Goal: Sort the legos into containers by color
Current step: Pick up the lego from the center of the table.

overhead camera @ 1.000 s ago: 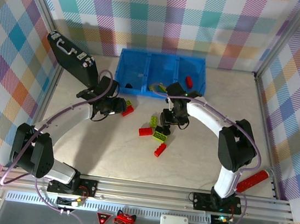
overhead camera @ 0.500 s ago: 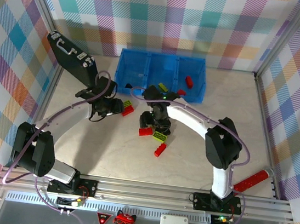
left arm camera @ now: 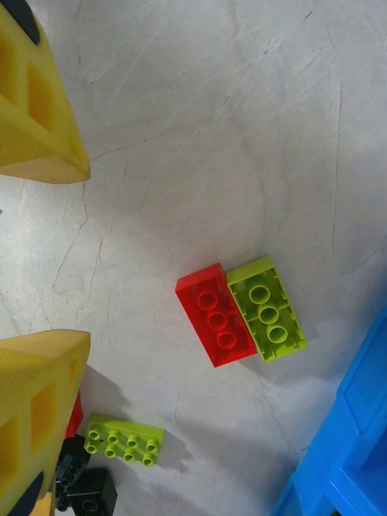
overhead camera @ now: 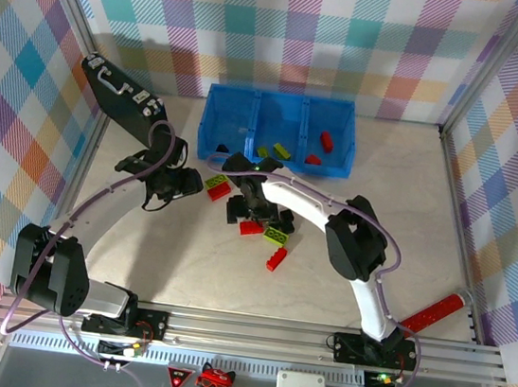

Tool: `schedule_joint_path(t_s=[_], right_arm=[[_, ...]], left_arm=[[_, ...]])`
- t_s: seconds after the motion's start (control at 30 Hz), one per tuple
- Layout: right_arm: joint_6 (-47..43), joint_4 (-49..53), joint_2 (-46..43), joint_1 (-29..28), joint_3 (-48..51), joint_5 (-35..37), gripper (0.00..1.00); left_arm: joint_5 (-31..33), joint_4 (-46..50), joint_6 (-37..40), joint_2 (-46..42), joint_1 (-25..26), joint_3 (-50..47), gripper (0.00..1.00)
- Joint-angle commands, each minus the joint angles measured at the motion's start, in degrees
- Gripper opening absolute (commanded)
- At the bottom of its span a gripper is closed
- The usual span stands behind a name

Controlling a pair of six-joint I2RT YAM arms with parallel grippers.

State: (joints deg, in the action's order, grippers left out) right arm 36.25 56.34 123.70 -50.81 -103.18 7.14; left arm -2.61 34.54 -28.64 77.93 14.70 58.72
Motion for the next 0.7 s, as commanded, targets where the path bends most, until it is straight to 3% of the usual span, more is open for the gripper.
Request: schedule_joint_path(t_s=[0.0,0.37,0.67], right_arm=[[2.0,3.3,1.6,-0.7,-1.9,1.1,0.86],[2.1,2.6,4.6,-1.0,-2.0,-0.4,0.85],[1.6,2.0,6.4,-1.3,-3.0,-0.8,0.76]], left_arm=[[-1.3,1.3,1.2,-0.7,-0.9,-0.8,0.51],[-0.7,1.4,1.4,-1.6,-1.2,-1.3,0.51],[-0.7,1.4,1.4,-2.1,-1.5,-1.8,0.51]])
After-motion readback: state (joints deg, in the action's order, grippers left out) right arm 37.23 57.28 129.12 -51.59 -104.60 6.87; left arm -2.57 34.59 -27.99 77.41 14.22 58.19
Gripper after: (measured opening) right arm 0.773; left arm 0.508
